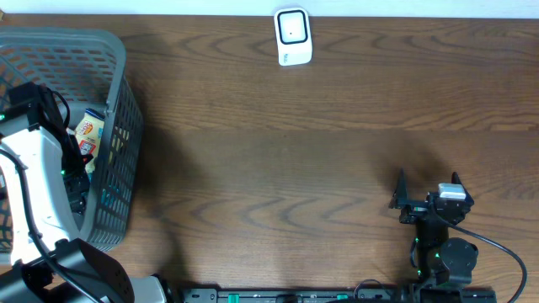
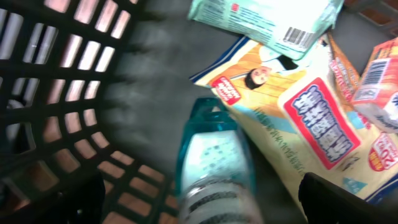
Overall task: Scan the item barcode
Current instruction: 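Lower the left gripper into the basket and grasp the blue mouthwash bottle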
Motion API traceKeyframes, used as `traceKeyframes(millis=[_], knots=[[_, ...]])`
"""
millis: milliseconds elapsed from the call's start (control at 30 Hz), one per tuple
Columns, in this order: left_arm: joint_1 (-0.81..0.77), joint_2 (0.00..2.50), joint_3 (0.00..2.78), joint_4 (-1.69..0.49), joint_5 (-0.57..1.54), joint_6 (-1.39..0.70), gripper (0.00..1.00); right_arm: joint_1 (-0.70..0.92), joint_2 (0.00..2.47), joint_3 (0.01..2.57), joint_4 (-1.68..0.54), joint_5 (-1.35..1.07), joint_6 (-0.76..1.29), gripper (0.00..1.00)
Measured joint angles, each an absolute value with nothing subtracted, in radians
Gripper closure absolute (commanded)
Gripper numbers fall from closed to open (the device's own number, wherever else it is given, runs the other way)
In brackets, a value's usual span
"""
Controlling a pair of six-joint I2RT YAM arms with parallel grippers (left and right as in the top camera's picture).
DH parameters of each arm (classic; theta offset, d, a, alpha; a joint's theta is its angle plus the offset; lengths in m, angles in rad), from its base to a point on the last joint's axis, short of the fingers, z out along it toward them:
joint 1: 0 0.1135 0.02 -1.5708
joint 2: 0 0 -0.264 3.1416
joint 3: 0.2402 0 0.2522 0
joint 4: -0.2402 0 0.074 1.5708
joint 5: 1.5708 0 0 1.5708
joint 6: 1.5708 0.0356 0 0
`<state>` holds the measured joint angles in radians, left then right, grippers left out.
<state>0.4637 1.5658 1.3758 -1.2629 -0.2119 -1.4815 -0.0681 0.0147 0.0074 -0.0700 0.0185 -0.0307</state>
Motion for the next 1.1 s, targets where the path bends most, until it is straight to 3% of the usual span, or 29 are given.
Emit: traceKeyframes(millis=[333, 433, 567, 733, 867, 967, 1100], knots=[[0.463, 1.566, 1.295, -1.151, -0.212, -1.489, 0.01, -0.068, 0.015, 0.007, -0.07, 0.019, -0.031, 0.01], [0.463, 1.567, 1.27, -1.114, -0.213, -1.489, 0.09, -0.068, 0.015, 0.007, -0.07, 0.018, -0.031, 0.01], [0.463, 1.568, 1.257, -1.094, -0.217, -1.488, 0.34, -0.068, 0.015, 0.007, -0.07, 0.018, -0.031, 0.01], [0.463, 1.571, 1.257, -1.09, -0.224, -1.478, 0.55, -0.068, 0.015, 0.007, -0.07, 0.019, -0.031, 0.01], [0.463, 1.576, 1.258, -1.094, -0.229, -1.439, 0.58, -0.068, 0.015, 0.007, -0.07, 0.019, -0.031, 0.01], [0.463, 1.576, 1.258, -1.091, -0.236, -1.392, 0.7, -0.068, 0.015, 0.007, -0.07, 0.018, -0.031, 0.01], [0.464, 1.576, 1.258, -1.084, -0.252, -1.314, 0.72, -0.068, 0.015, 0.007, -0.07, 0.018, -0.031, 0.01]])
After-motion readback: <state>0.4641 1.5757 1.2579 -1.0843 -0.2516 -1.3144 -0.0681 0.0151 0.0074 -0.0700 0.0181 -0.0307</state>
